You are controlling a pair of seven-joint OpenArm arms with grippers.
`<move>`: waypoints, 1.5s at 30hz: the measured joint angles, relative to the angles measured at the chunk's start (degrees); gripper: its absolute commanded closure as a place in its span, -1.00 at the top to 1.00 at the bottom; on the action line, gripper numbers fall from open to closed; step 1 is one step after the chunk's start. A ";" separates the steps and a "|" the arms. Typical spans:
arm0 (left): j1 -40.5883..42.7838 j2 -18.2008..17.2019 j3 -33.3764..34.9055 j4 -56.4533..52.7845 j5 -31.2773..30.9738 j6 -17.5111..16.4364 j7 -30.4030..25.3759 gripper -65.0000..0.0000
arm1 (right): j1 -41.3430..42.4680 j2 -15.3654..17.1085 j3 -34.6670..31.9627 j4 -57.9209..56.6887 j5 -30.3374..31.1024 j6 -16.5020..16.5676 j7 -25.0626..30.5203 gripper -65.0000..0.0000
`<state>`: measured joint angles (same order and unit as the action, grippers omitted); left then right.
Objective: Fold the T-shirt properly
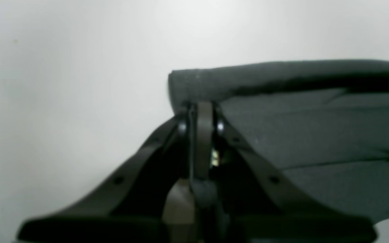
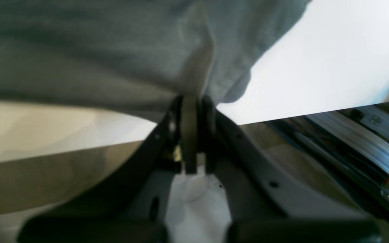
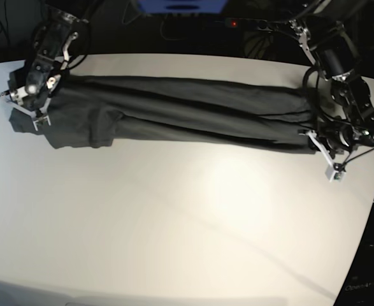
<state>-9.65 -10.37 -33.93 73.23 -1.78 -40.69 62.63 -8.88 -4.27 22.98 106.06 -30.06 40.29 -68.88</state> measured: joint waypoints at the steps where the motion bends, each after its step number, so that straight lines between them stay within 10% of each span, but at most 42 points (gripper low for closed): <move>1: 0.00 0.00 0.00 0.00 0.00 0.00 0.02 -0.93 | 0.31 -0.02 0.04 -0.46 0.00 -0.02 0.04 -1.00; 17: 1.20 -1.92 0.48 0.55 -0.42 -0.02 0.57 -0.93 | 4.63 -0.50 0.42 -9.11 -1.49 -0.26 1.01 -0.97; 29: 1.22 -2.16 0.48 0.55 0.04 0.02 0.81 -0.93 | 5.77 -0.15 1.38 -8.57 -3.74 -0.94 0.83 0.59; 45: 1.20 -2.19 0.46 0.46 0.28 0.17 0.83 -0.93 | 13.46 7.02 10.12 -9.66 -0.96 -0.04 -1.60 0.64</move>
<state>-8.45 -12.56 -33.47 73.69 -1.50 -40.51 63.46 4.58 2.74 33.10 96.40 -31.03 40.25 -70.48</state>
